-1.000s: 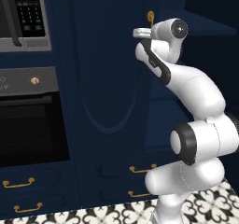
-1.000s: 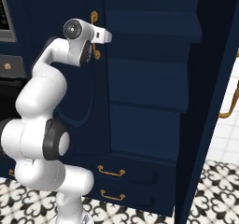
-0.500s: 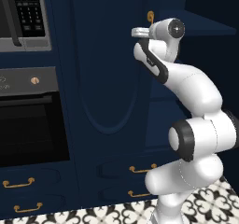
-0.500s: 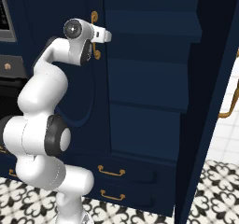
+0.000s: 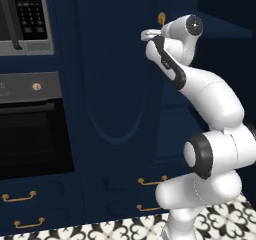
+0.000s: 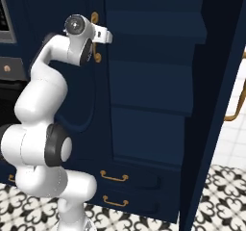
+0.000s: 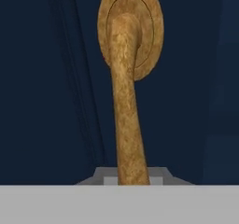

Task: Open the cabinet, pick up the bread from the cabinet and place it in the basket. Then move the basket to the dining counter.

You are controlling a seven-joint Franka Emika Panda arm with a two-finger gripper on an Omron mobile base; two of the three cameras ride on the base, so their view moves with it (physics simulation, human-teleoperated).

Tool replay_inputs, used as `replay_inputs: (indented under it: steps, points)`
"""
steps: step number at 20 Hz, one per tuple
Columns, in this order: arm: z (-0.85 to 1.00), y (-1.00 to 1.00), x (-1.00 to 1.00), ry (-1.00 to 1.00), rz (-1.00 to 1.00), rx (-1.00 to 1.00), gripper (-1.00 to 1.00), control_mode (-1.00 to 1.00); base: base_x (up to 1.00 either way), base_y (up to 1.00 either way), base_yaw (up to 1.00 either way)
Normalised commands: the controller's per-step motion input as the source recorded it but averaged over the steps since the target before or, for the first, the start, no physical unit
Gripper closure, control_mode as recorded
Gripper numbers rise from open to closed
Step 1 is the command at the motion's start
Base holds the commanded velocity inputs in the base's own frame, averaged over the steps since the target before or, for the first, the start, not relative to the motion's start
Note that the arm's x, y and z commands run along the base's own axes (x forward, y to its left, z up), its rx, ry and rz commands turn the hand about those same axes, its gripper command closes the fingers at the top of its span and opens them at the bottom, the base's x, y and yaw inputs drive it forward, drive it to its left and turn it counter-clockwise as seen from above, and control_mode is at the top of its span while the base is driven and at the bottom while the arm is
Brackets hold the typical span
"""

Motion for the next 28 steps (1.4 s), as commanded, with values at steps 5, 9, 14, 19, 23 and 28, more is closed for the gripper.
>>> replay_inputs:
  steps: [5,9,14,19,23,28]
  points:
    - [0.0,1.0,-0.79,0.03,0.04,-0.03,1.0,-1.0,0.0,0.0,0.0]
    - [0.0,1.0,-1.0,0.0,0.01,-0.02,1.0,-1.0,0.0,0.0,0.0]
    - [0.0,1.0,-0.97,0.0,0.0,-0.01,1.0,-1.0,0.0,0.0,0.0]
    - [-0.01,1.0,-0.77,0.0,0.0,0.0,1.0,-1.0,0.0,0.0,0.0]
    - [-0.11,1.0,-0.79,0.0,0.0,0.0,1.0,-1.0,0.0,0.0,0.0]
    - [-0.13,1.0,-0.94,0.0,0.0,0.0,1.0,-1.0,0.0,0.0,0.0]
